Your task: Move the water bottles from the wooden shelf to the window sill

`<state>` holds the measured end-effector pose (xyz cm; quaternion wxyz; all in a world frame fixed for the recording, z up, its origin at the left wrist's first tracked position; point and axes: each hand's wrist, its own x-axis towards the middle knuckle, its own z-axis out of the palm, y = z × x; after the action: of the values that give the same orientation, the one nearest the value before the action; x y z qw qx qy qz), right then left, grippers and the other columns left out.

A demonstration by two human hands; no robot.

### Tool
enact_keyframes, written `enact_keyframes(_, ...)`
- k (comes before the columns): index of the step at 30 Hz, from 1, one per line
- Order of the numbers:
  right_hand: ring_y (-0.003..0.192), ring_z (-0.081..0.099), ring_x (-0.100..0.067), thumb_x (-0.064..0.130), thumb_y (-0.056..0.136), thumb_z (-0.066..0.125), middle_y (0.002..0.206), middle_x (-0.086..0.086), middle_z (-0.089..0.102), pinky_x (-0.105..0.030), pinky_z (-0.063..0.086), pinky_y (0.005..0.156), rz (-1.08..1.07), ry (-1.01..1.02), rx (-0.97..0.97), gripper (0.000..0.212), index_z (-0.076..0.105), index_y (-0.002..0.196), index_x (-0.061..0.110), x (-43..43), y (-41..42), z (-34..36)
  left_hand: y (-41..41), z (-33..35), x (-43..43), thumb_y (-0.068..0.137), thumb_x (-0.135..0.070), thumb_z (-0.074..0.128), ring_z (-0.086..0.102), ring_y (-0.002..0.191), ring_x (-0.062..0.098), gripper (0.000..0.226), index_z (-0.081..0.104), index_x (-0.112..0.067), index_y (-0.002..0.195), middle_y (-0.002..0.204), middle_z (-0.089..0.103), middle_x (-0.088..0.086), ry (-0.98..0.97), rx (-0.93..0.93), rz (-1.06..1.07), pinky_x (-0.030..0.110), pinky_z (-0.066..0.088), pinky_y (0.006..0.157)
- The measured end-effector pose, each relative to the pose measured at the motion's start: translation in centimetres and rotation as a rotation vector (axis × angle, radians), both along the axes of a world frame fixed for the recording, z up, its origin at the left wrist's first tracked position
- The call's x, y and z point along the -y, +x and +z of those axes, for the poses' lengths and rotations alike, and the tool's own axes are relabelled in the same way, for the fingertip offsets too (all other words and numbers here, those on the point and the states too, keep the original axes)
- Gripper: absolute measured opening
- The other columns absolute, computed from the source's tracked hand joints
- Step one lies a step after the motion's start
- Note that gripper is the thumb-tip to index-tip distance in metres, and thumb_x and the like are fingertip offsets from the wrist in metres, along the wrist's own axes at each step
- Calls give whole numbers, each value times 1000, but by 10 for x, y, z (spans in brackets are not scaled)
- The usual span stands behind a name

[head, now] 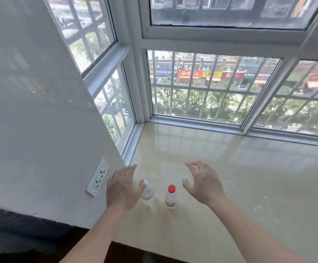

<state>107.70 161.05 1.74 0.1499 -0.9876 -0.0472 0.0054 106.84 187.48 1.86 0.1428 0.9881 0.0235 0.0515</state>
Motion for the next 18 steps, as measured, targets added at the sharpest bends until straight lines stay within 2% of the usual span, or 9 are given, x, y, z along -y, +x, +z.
enact_keyframes(3, 108, 61, -28, 54, 78, 44, 122, -4, 64, -40, 49, 96, 31, -14, 120, 61, 60, 127, 22, -3, 17, 39, 22, 33, 10, 74, -47, 63, 62, 106, 26, 58, 61, -22, 127, 116, 67, 0, 58, 116, -88, 44, 51, 86)
enact_keyframes(5, 114, 58, -29, 54, 80, 44, 127, -5, 62, -41, 47, 101, 36, -29, 166, 61, 57, 132, 23, -3, 29, 66, 33, 59, 19, 75, -51, 56, 62, 109, 24, 58, 62, -23, 126, 118, 67, -1, 94, 181, -130, 43, 51, 88)
enact_keyframes(9, 118, 56, -29, 56, 81, 36, 129, -6, 61, -43, 46, 103, 22, -47, 252, 66, 57, 133, 22, 2, 44, 107, 53, 97, 35, 77, -52, 55, 61, 112, 24, 57, 63, -22, 125, 120, 67, -1, 109, 283, -175, 44, 50, 93)
enact_keyframes(15, 120, 55, -30, 54, 81, 38, 128, -2, 61, -43, 46, 103, -26, -44, 290, 61, 59, 129, 24, 30, 35, 129, 64, 118, 70, 79, -55, 47, 61, 112, 24, 60, 63, -20, 125, 119, 67, -4, 72, 343, -253, 44, 49, 94)
enact_keyframes(18, 114, 59, -29, 52, 80, 43, 123, -3, 65, -43, 49, 99, -110, -65, 310, 57, 63, 125, 24, 54, 19, 128, 66, 118, 100, 81, -56, 47, 59, 112, 22, 60, 60, -22, 128, 120, 65, -5, 40, 354, -343, 44, 48, 96)
